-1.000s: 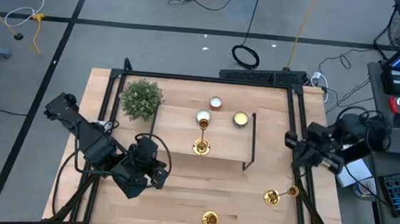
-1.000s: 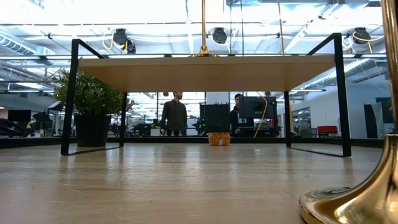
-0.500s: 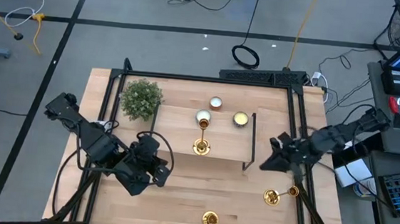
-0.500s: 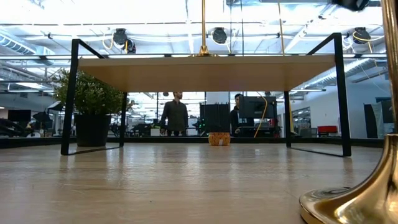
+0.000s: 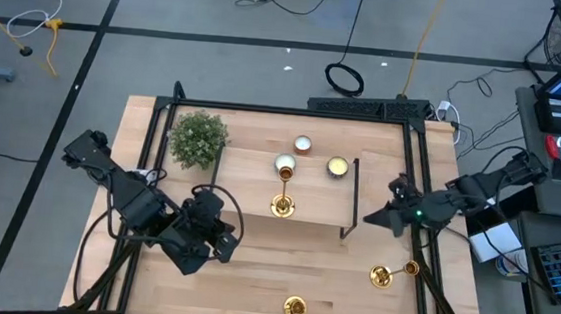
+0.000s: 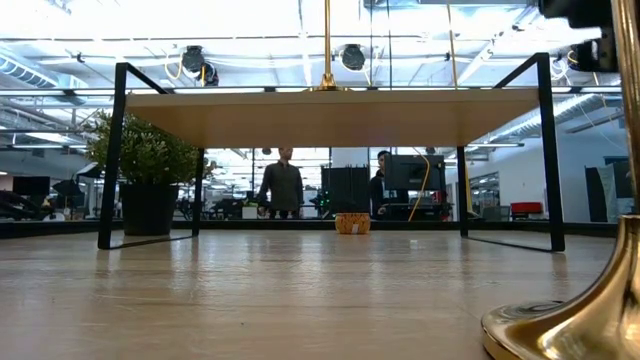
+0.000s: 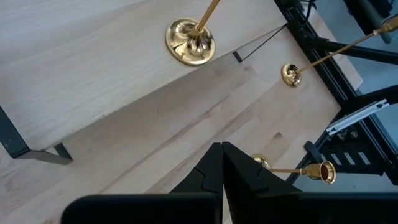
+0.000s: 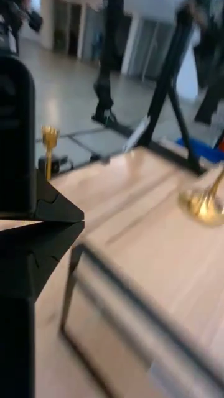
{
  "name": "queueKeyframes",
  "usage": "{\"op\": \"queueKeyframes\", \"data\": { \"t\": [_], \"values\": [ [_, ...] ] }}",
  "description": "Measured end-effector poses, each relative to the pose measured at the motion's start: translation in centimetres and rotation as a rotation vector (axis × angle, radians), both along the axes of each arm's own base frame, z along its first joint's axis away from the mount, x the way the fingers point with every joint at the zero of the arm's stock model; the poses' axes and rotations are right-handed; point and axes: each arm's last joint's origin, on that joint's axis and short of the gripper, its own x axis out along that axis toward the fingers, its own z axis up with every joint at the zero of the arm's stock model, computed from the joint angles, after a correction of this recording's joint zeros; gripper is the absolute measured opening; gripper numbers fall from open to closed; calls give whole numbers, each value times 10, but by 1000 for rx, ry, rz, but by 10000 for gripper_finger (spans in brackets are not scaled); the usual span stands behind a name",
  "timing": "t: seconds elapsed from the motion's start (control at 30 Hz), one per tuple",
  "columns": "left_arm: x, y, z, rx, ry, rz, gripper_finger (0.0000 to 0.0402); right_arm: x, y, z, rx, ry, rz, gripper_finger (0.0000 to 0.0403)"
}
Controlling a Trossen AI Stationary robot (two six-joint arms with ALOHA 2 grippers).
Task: Pick & Place candle stick holders
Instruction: Put the right gold candle holder on the shelf
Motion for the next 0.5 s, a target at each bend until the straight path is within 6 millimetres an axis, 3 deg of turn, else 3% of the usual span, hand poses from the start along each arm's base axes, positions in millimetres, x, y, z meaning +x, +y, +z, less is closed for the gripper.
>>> {"op": "queueKeyframes", "data": {
  "t": [0.23,0.5],
  "values": [
    [-1,-1,0,0,-1,-4,11,-14,-7,-20,-11,247,-73,0],
    [1,-4,-2,3,1,-7,12,-19,-8,-25,17,340,-50,0]
  ]
}}
